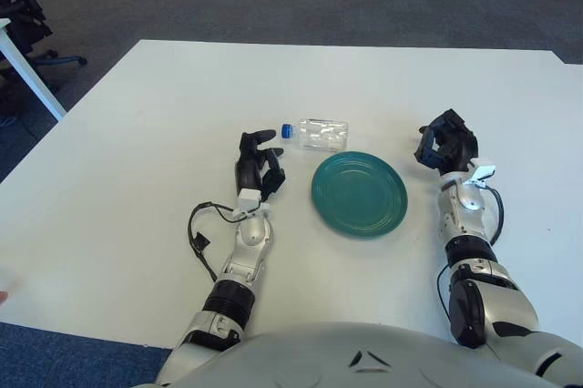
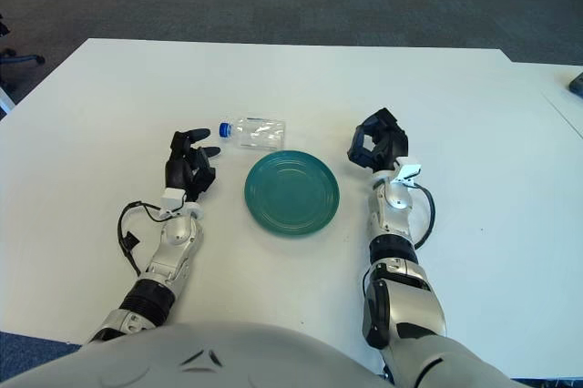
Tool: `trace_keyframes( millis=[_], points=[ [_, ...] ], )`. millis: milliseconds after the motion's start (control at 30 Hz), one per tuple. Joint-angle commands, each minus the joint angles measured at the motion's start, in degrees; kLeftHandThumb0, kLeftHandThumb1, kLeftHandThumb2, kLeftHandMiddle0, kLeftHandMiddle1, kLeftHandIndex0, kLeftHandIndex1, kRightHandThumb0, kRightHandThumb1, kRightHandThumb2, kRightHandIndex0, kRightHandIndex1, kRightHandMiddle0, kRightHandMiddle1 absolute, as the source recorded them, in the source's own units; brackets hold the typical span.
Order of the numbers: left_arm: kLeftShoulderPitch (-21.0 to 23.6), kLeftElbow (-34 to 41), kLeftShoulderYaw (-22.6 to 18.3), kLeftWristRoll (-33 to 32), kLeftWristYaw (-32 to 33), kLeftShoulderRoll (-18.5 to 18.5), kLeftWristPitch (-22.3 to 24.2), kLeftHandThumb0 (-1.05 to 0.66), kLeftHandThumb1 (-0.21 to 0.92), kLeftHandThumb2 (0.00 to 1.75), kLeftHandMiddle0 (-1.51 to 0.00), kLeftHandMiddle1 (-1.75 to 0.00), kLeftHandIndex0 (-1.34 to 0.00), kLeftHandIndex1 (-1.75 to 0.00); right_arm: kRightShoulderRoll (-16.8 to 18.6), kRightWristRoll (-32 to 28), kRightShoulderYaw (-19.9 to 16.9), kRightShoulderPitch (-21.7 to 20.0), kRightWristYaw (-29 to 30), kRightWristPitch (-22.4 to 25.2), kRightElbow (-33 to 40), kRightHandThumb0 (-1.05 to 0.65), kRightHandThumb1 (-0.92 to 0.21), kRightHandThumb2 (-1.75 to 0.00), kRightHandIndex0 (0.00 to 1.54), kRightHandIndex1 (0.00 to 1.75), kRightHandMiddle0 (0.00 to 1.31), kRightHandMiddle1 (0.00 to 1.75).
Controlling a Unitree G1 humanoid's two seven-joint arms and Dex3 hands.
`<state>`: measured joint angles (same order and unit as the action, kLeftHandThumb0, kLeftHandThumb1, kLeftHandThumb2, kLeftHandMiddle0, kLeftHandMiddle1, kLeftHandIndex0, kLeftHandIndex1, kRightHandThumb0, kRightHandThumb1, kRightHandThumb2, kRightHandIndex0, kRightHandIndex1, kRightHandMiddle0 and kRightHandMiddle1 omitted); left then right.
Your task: Put the bottle into the plate.
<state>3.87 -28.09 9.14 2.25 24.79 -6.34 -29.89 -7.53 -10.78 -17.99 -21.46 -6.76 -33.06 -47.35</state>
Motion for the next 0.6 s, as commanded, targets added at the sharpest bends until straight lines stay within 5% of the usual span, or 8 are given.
trace_keyframes(
  millis=[0, 333, 433, 567],
  points=[
    [-2.86, -1.85, -1.47, -0.87, -0.68, -3.07, 3.02, -0.55, 0.88, 0.74, -0.54, -1.06, -0.36, -1.28, -0.43, -0.72, -0.48, 0.41, -0.05, -1.01, -0.95, -0.51, -0.22, -1.43, 0.99, 1.75, 0.69, 1.75],
    [-3.09, -1.02, -2.40, -1.68, -2.84, -2.93, 4.39, -0.47, 0.75, 0.88, -0.55, -1.06, -0.39, -1.24, -0.19, -0.75, -0.46, 1.50, -0.84, -0.98, -1.03, -0.52, -0.20, -1.45, 0.99, 1.75, 0.70, 1.75],
    [-3.22, -0.54, -2.60, -1.64, -3.03, -2.79, 4.89, -0.38, 0.87, 0.56, -0.54, -1.06, -0.31, -1.55, -0.05, -0.88, -0.57, 1.68, -0.76, -0.82, -0.71, -0.52, -0.20, -1.45, 0.99, 1.75, 0.70, 1.75],
    [-3.37, 0.12, -2.89, -1.59, -3.24, -2.60, 5.58, -0.36, 0.91, 0.47, -0.54, -1.05, -0.29, -1.63, 0.10, -0.95, -0.68, 1.90, -0.61, -0.72, -0.34, -0.52, -0.20, -1.45, 0.97, 1.75, 0.70, 1.75]
  ],
)
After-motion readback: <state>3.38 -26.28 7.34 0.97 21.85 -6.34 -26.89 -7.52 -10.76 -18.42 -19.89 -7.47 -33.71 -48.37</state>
